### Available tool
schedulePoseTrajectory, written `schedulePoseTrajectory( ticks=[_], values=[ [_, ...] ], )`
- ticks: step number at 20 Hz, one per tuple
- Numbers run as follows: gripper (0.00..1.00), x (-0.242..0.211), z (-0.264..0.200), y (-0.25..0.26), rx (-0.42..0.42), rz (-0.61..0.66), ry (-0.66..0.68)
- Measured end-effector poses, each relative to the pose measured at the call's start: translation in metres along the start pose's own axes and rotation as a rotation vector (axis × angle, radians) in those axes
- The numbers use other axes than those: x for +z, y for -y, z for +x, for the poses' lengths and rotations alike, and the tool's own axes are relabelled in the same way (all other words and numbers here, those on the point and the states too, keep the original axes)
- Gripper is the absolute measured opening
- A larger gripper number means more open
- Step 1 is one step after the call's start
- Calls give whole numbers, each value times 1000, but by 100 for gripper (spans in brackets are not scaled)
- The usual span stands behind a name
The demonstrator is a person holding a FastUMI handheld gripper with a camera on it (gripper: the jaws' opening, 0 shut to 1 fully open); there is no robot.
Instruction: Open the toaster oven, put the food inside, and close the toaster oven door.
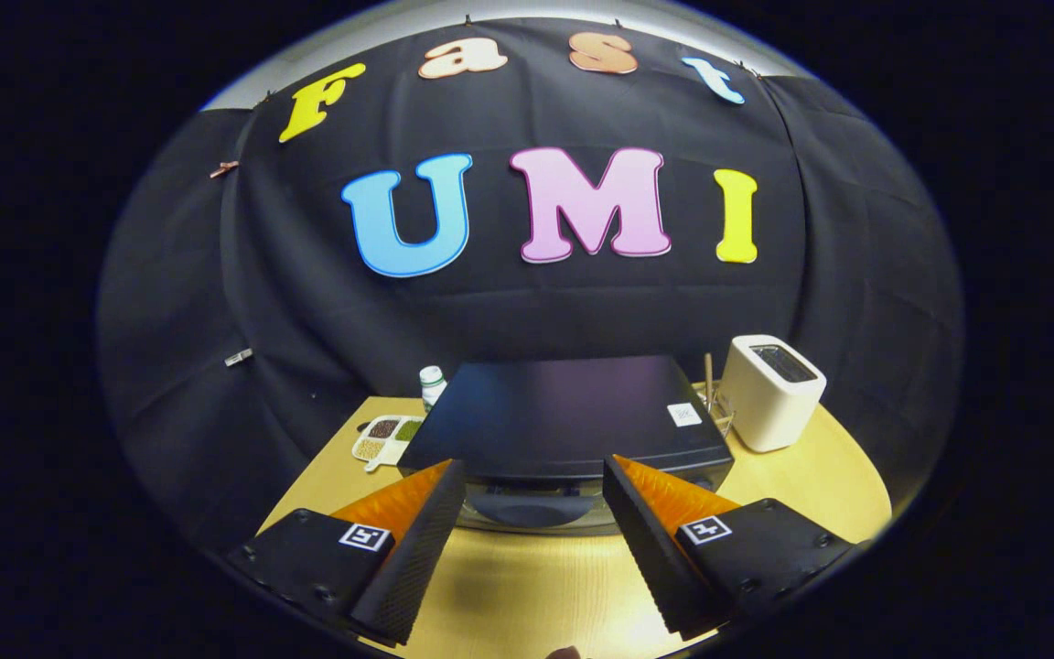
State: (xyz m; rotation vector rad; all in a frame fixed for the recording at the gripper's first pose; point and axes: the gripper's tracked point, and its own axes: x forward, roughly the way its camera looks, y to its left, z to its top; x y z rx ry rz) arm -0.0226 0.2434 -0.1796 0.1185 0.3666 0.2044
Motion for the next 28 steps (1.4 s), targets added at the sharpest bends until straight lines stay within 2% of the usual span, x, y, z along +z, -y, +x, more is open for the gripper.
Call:
schedulePoseTrajectory(
  ticks=[7, 16, 23, 28],
  values=[
    [99, 89, -45, 45, 20, -57, 182],
    [98, 170, -101, 121, 30, -51, 348],
    [98, 200, -127, 190, -2, -10, 388],
    [98, 213, -137, 227, -45, -26, 420]
  ],
)
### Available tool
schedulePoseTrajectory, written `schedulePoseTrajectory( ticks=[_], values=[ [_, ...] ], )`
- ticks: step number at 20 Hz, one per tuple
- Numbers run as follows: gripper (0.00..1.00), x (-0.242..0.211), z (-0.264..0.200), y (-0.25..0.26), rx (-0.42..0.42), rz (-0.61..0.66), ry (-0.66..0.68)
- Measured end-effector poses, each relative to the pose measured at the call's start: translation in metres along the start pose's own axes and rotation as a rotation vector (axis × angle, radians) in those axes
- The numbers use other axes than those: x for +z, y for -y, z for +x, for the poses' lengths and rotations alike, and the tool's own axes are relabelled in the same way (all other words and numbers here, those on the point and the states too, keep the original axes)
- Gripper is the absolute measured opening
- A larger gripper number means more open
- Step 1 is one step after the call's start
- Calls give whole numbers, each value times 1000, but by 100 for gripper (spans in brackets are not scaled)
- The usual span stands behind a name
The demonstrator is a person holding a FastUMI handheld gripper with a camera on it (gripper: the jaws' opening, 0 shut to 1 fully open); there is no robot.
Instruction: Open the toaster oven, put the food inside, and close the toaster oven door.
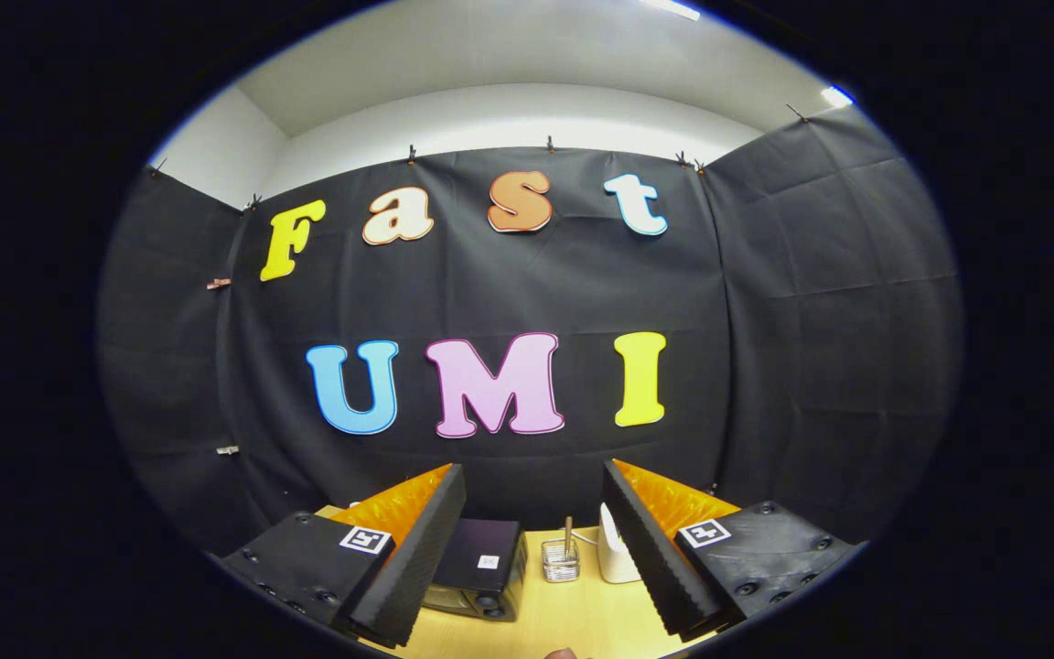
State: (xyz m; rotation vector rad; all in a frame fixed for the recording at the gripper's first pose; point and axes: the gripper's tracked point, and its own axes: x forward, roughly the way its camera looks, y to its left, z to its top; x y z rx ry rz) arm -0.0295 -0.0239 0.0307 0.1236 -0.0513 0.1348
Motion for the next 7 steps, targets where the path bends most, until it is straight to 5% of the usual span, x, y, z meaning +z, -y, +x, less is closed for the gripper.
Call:
schedulePoseTrajectory(
  ticks=[7],
  values=[
    [98, 2, -2, 15, -18, 13, 1]
  ],
)
